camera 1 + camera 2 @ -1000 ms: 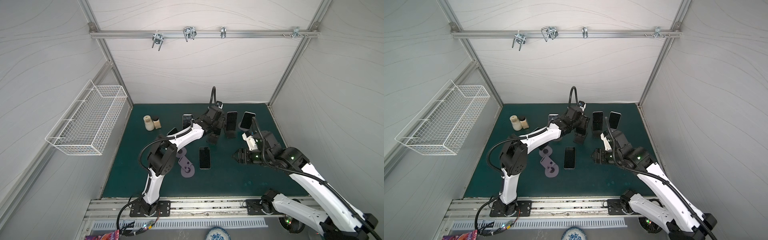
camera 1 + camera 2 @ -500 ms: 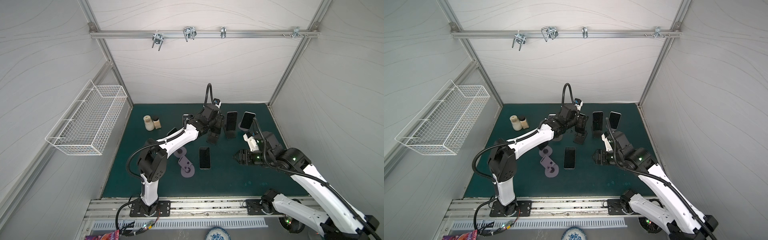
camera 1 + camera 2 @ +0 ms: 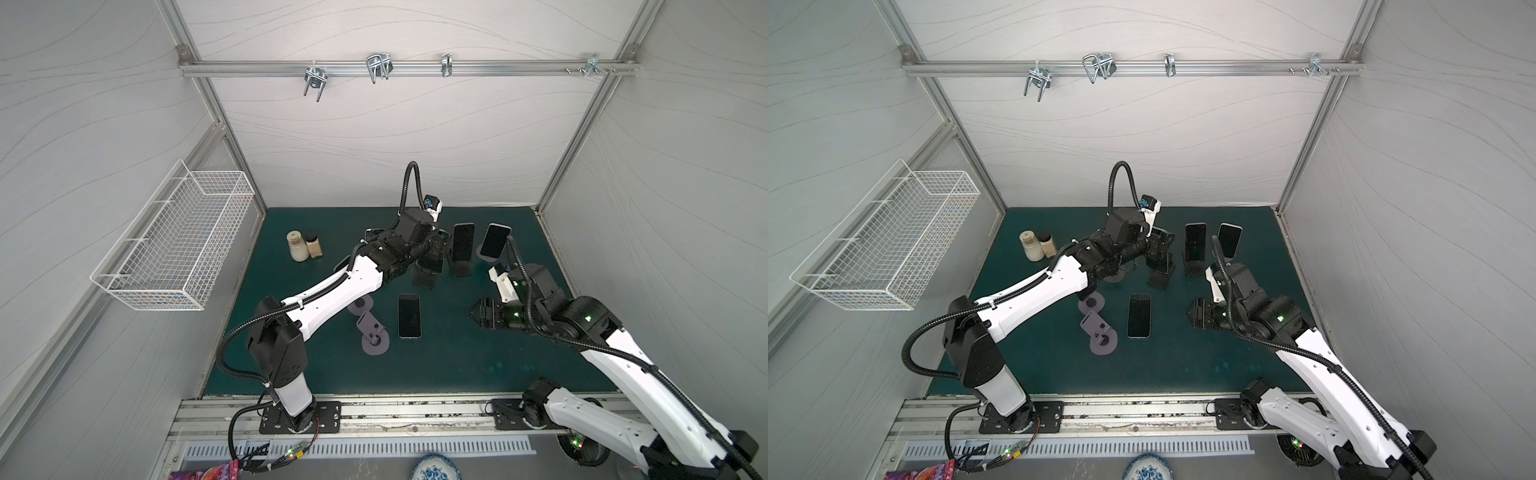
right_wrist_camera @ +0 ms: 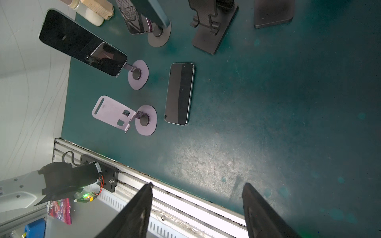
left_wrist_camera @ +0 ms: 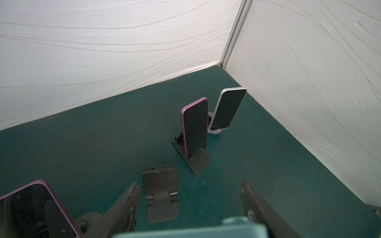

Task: Remove the phone from the phone stand
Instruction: 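Carry the teal phone toward open table nearer the robot with the left gripper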

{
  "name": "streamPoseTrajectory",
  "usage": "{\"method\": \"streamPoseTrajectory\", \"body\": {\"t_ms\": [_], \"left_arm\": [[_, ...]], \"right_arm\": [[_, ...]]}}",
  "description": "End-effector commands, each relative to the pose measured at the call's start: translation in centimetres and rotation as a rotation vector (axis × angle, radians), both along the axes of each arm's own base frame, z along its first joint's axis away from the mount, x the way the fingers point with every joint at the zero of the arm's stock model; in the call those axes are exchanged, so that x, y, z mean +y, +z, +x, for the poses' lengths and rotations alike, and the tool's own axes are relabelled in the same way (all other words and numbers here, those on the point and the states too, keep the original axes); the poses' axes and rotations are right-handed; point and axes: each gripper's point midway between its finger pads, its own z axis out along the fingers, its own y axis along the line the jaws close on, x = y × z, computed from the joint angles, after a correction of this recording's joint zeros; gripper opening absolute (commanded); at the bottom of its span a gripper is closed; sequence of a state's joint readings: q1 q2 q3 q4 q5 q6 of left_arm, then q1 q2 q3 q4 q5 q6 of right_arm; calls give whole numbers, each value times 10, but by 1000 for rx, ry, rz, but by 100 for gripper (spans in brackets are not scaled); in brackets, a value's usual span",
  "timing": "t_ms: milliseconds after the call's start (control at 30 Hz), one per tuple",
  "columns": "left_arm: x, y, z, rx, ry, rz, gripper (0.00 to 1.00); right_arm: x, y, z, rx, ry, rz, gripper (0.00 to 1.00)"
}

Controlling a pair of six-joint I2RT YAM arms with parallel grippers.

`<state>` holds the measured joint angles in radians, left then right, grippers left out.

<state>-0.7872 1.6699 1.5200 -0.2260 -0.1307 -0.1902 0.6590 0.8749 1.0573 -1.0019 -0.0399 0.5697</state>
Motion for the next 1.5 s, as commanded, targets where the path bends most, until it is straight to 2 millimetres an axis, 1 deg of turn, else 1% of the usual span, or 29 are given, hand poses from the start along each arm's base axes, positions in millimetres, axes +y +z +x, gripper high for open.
{"method": "streamPoseTrajectory", "body": {"t_ms": [0,100,267,500,600,767,900,1300,1467], "left_arm": [[1,26,-12,-36,-3,-55,43],[0,22,-25,-32,-16,-43,43],[3,17,-39,-6,-11,-60,43],[9,7,-52,34,8,-73,42],[10,4,-59,47,11,-82,42],[11,-3,-67,76,18,-87,42],[10,-10,-72,108,23,-93,42],[4,-42,-91,218,24,-79,41],[5,-61,-95,285,51,-56,40]], "right_arm": [[-9,-4,0,-20,-22,-29,70],[-11,-8,-1,-18,-23,-33,70],[-8,-11,-2,-3,-17,-24,70],[-6,-6,3,-19,-15,-27,70],[-2,-2,3,-31,0,-1,70],[10,2,-5,-47,72,74,70],[12,2,-14,-59,104,111,70],[-1,-18,-27,-37,98,86,70],[-4,-26,-30,-24,95,73,70]]}}
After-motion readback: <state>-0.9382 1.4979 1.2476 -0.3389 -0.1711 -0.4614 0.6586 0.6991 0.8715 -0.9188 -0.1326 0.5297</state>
